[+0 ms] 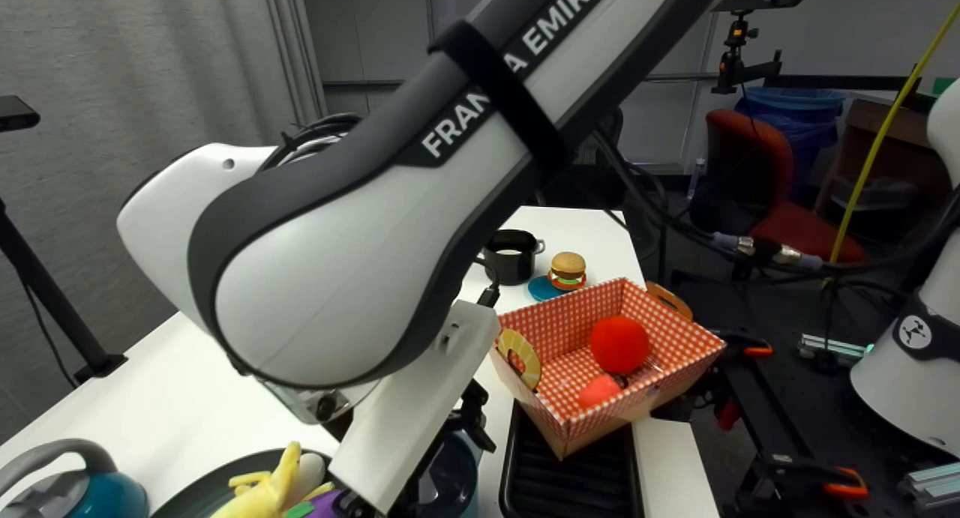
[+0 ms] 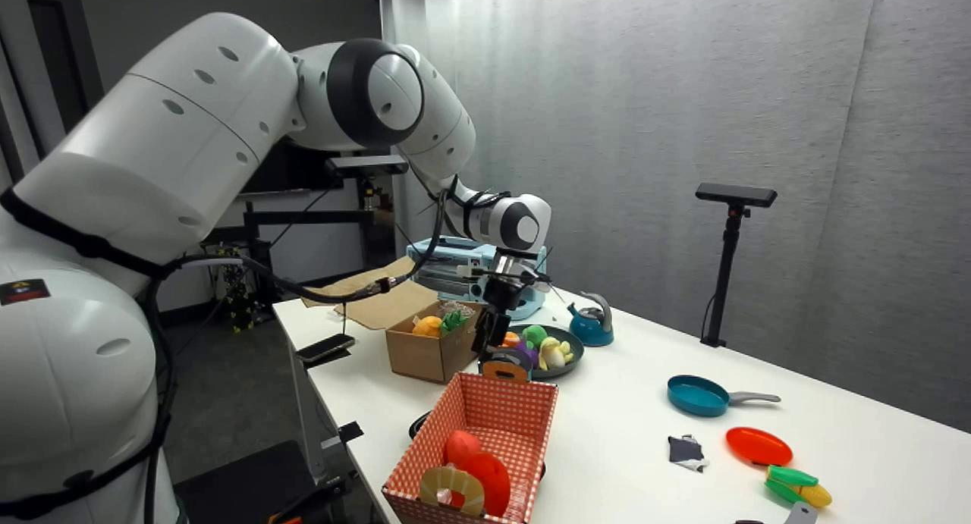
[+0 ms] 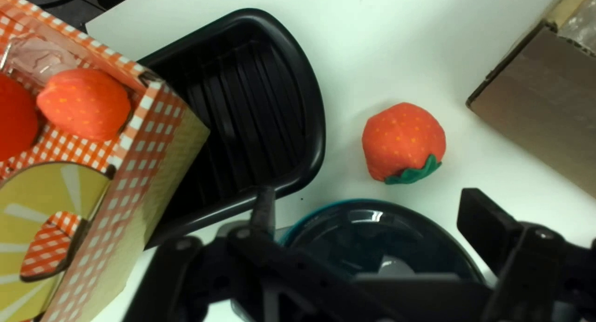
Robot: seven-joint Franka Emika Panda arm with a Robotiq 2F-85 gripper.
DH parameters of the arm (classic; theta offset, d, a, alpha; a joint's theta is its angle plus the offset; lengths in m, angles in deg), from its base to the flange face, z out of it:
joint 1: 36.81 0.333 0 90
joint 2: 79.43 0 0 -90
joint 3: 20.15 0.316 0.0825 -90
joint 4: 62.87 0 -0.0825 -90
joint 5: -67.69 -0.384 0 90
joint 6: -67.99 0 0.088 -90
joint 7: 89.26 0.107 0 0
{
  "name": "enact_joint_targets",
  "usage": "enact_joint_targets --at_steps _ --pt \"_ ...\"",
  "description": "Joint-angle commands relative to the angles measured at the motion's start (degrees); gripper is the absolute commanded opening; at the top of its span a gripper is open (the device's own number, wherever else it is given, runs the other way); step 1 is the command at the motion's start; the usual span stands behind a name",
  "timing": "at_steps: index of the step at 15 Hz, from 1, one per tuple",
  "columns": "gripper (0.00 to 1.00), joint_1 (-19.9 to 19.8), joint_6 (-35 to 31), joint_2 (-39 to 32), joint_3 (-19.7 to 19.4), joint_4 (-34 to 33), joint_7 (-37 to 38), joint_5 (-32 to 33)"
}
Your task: Remove the lid from the blue pot.
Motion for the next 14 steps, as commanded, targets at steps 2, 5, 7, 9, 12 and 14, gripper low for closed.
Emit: enact_joint_targets --at_steps 2,5,7,9,12,14 --pt "1.00 0.71 -1.27 2.81 -0.56 3.50 1.32 1.39" --pt "1.00 0.85 -2.87 3.05 -0.74 4.04 1.67 2.16" --pt "1.00 1.01 -4.78 3.22 -0.96 4.59 2.01 2.82" --pt "1.00 1.13 -6.39 3.37 -1.11 5.06 2.24 3.40" --pt "1.00 1.36 -8.95 3.56 -1.38 5.70 3.30 4.55" --pt "1.00 1.54 -10.56 3.77 -1.59 6.30 4.39 5.23"
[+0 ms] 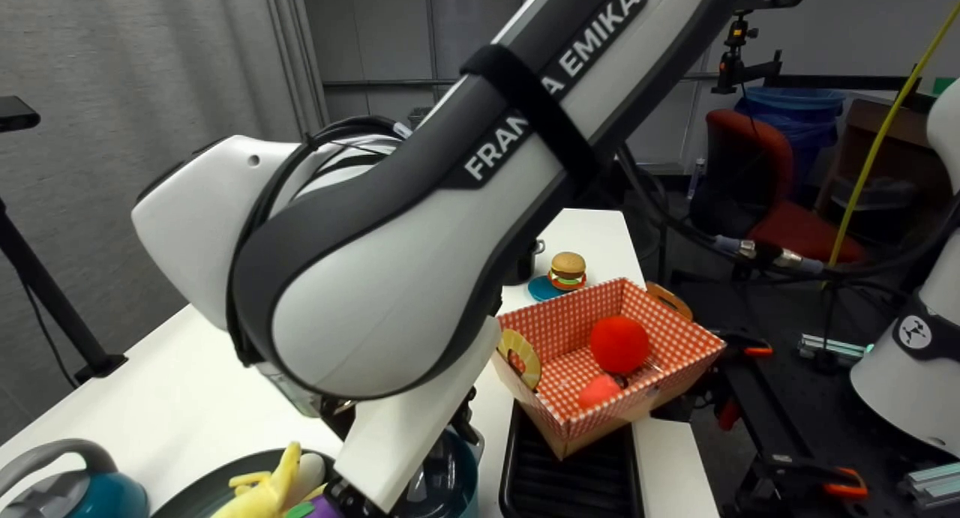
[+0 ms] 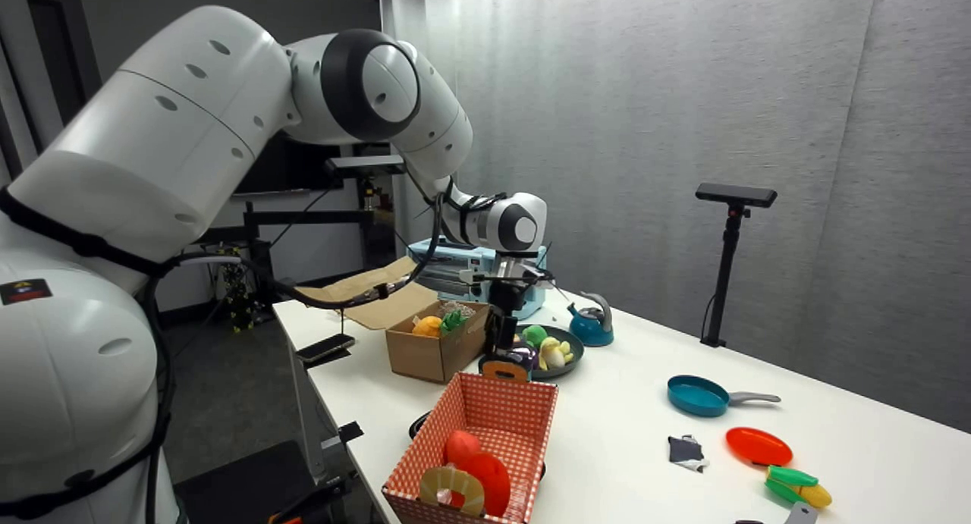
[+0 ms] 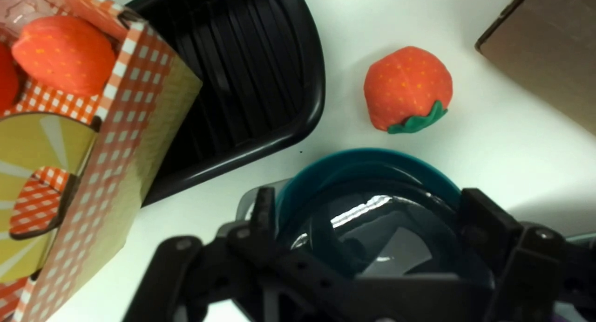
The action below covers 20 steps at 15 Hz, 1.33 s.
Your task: Remove the lid from the blue pot.
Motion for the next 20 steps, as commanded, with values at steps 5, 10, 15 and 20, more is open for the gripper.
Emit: enact_joint_targets --at_steps 5,10,15,20 --pt "0.99 1.21 -6.77 2.80 -1.08 4.40 5.06 2.01" --pt "0.98 1.91 -9.05 2.90 -1.90 4.92 7.71 4.16" --pt "0.98 4.39 -10.93 3.40 -4.85 5.89 17.56 8.76" --pt "0.98 6.49 -9.97 3.91 -7.15 6.41 30.33 15.08"
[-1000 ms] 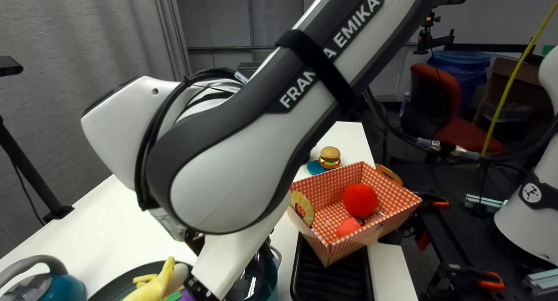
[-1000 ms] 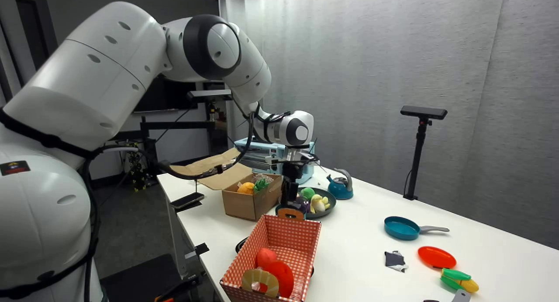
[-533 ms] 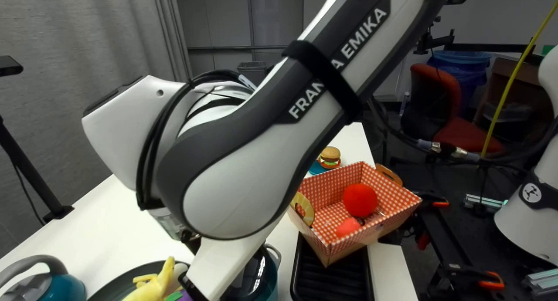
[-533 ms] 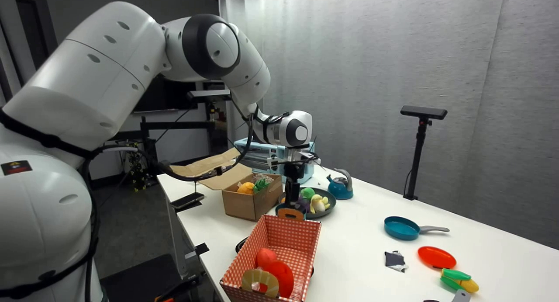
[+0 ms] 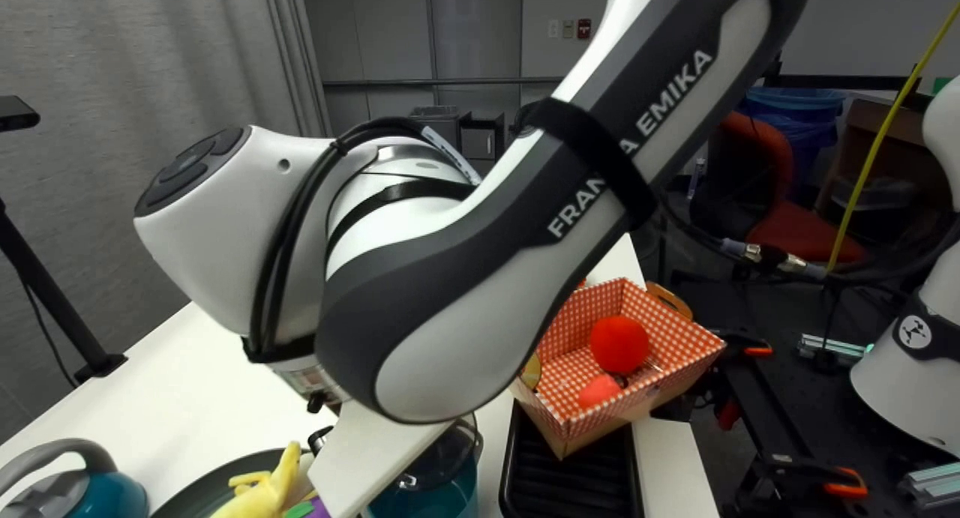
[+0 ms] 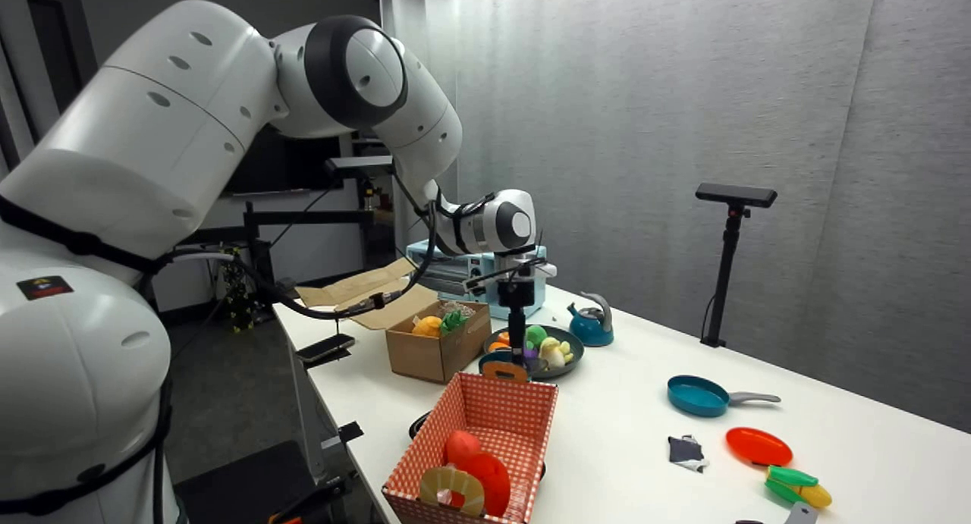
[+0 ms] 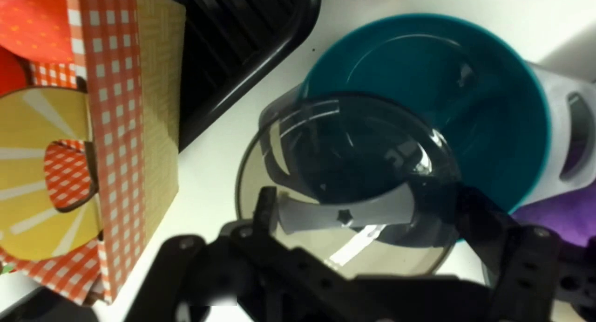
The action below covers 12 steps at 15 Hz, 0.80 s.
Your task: Remove the lid from the blue pot.
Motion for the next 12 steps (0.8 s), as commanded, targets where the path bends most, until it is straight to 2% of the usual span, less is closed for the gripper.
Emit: enact_joint_targets --at_steps 1,4,5,8,9,10,12 --pt "0.98 1.89 -0.63 2.00 -1.77 2.65 9.69 4.28" --pt "0.98 1.89 0.33 1.92 -1.49 2.64 14.27 6.16" --pt "0.98 -2.00 4.79 1.46 -2.87 -3.36 9.59 6.59" --pt "0.97 -4.05 7.95 0.83 -4.82 -8.45 9.05 8.72" --pt "0.91 -5.74 9.14 0.64 -5.24 -10.86 7.42 8.82" --pt "0.99 -6.86 10.11 0.53 -5.87 -12.83 7.08 9.16" --pt "1.00 -8.70 11.66 0.49 -6.07 -15.57 6.12 8.75"
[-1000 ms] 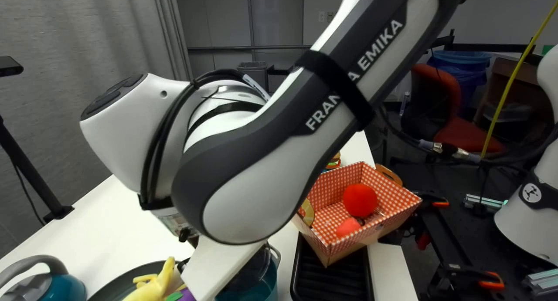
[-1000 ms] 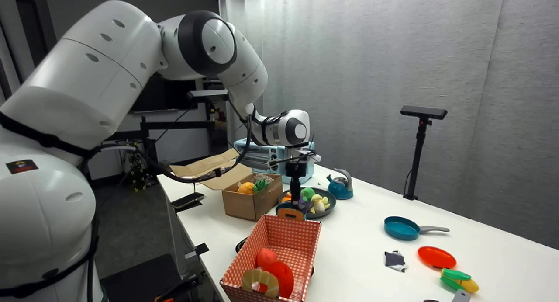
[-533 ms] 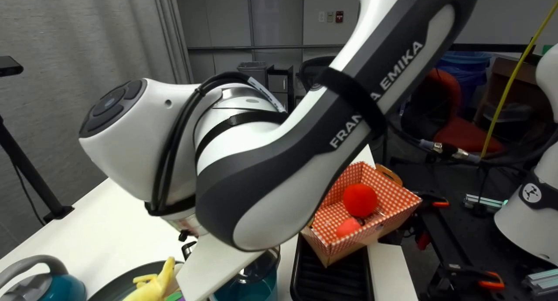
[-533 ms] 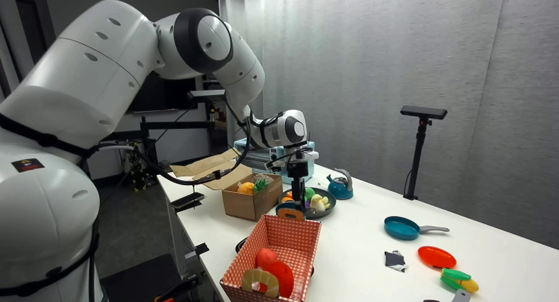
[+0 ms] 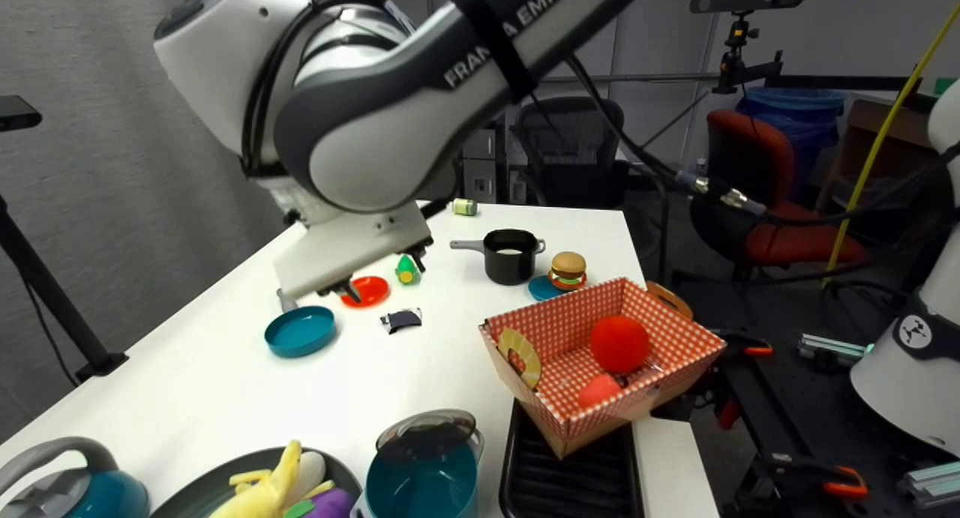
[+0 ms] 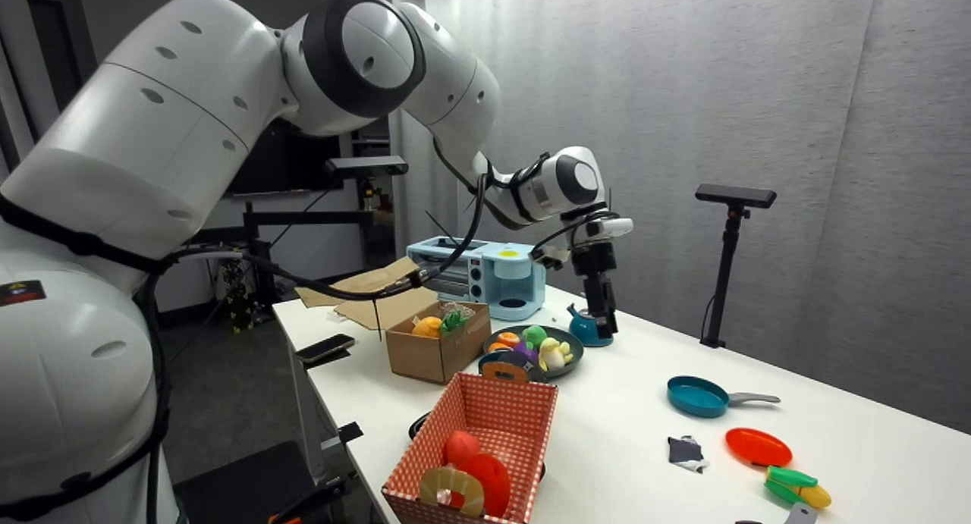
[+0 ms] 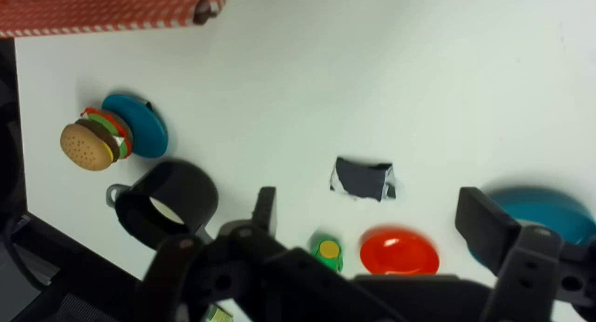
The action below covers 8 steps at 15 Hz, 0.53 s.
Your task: Remove the lid from the blue pot.
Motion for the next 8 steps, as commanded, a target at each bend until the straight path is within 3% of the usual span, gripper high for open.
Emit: enact_joint_targets --at_steps 1,4,7,8 --pt "1.00 -2.99 4.34 -0.37 0.19 -5.85 -1.49 0.99" --pt "1.00 -4.14 6.14 -0.63 0.98 -8.42 -2.95 0.51" --pt "1.00 -6.25 4.68 -0.53 5.04 -9.68 -11.93 -3.93" --pt "1.00 -4.64 4.33 0.04 2.75 -7.35 -7.10 -1.30"
